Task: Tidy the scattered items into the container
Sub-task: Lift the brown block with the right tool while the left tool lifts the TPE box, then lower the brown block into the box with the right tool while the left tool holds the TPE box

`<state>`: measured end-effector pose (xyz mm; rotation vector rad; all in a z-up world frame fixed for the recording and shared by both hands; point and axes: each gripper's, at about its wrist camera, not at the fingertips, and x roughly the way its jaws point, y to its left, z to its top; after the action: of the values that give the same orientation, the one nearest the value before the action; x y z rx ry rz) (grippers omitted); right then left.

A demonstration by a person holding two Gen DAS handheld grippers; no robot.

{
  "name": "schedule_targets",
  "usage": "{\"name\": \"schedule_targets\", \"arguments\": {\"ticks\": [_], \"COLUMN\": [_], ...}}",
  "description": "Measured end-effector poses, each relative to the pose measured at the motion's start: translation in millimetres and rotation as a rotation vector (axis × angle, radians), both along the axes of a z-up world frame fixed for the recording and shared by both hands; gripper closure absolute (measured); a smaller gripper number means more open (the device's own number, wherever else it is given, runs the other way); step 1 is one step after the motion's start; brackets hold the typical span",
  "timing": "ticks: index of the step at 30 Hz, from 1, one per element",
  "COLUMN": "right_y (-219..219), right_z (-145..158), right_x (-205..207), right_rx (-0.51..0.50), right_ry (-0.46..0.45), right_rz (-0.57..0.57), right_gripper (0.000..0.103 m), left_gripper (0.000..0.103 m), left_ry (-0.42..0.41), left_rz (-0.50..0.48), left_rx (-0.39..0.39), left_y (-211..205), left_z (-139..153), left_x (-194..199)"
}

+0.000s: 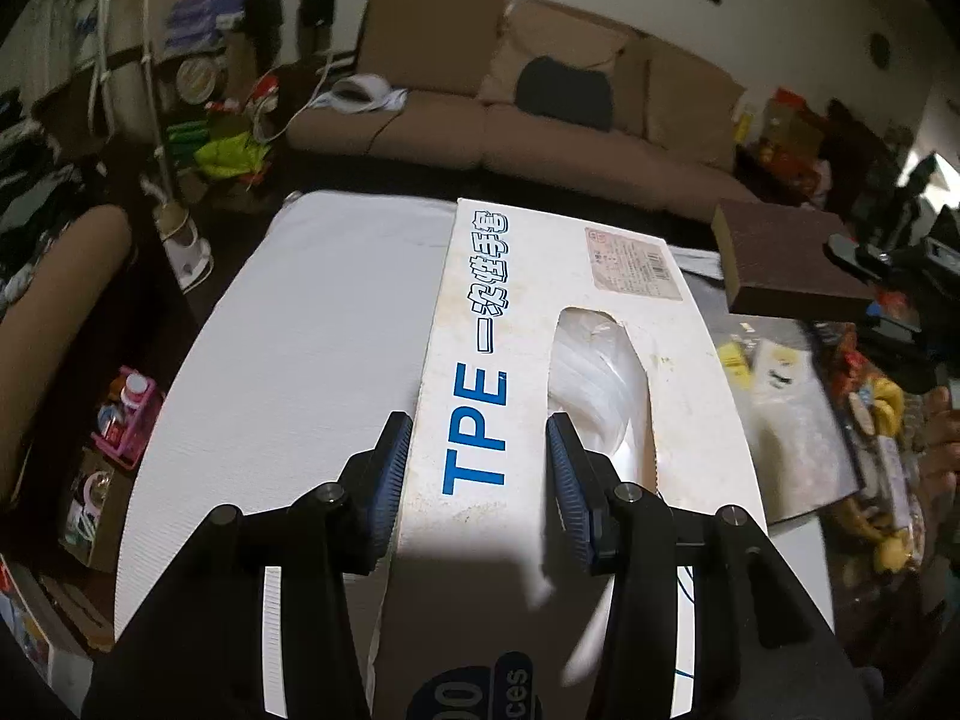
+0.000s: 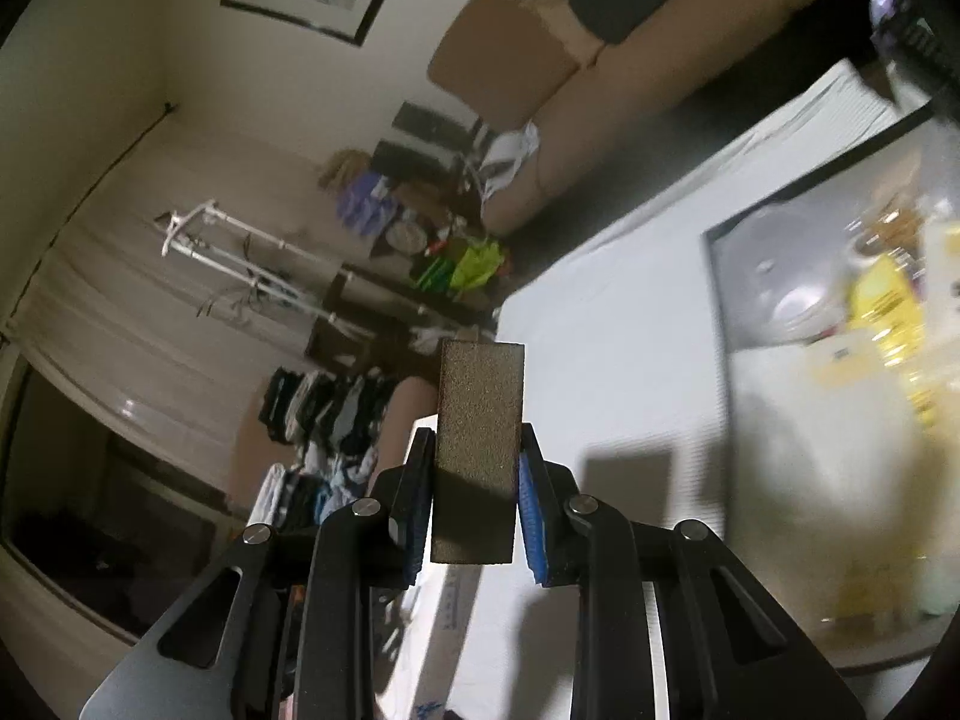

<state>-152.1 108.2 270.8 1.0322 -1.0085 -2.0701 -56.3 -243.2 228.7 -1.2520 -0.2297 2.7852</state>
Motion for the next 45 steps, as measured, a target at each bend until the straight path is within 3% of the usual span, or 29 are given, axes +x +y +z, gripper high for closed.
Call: {"name": "schedule_targets", "arguments": {"ticks": [9,13,16,23,25,28,30,33,35,39,43,45], "right_y": [112.7,169.9,186.8,178.1,175.9,176.1,169.4,159.6,156.8,146.1,117.7,113.7], "right_z": [6.5,-15.2,-38.6,-96.2,-108.1,-115.7,-107.4,-96.1,-84.4,-75.9,-105.3,-118.9], "right_x": [-3.7,-30.3,-60.0,-123.8,-135.5,-143.5,-142.7,-131.9,-122.7,-117.8,-134.5,-137.9], "right_rx": [0.095,0.094,0.144,0.21,0.276,0.425,0.622,0.807,0.814,0.693,0.784,0.89], "right_ry": [0.026,-0.006,-0.039,-0.128,-0.169,-0.208,-0.17,-0.088,-0.016,0.121,0.053,0.041], "right_rz": [-0.165,-0.246,-0.23,-0.156,-0.15,-0.146,-0.14,-0.126,-0.139,-0.088,-0.004,0.004], "right_gripper": [0.078,0.078,0.078,0.078,0.078,0.067,0.064,0.06,0.06,0.06,0.064,0.064], "left_gripper": [0.06,0.06,0.06,0.06,0.06,0.06,0.06,0.06,0.06,0.06,0.06,0.06], "left_ry": [0.016,-0.004,-0.022,-0.072,-0.078,-0.086,-0.093,-0.097,-0.095,-0.088,-0.085,-0.085], "left_rz": [-0.094,-0.125,-0.133,-0.138,-0.145,-0.154,-0.16,-0.151,-0.137,-0.109,-0.106,-0.109], "left_rx": [0.075,0.135,0.153,0.179,0.174,0.17,0.165,0.162,0.17,0.176,0.169,0.171], "left_y": [93.2,135.9,155.9,178.8,186.9,197.1,201.3,200.9,196.4,180.8,175.6,174.6], "left_z": [7.7,-2.4,-14.6,-44.4,-50.2,-57.9,-62.3,-66.4,-67.6,-65.6,-63.0,-63.0], "left_x": [-18.3,-34.1,-47.4,-79.5,-84.9,-91.1,-94.0,-94.5,-93.2,-89.4,-88.2,-87.9]}}
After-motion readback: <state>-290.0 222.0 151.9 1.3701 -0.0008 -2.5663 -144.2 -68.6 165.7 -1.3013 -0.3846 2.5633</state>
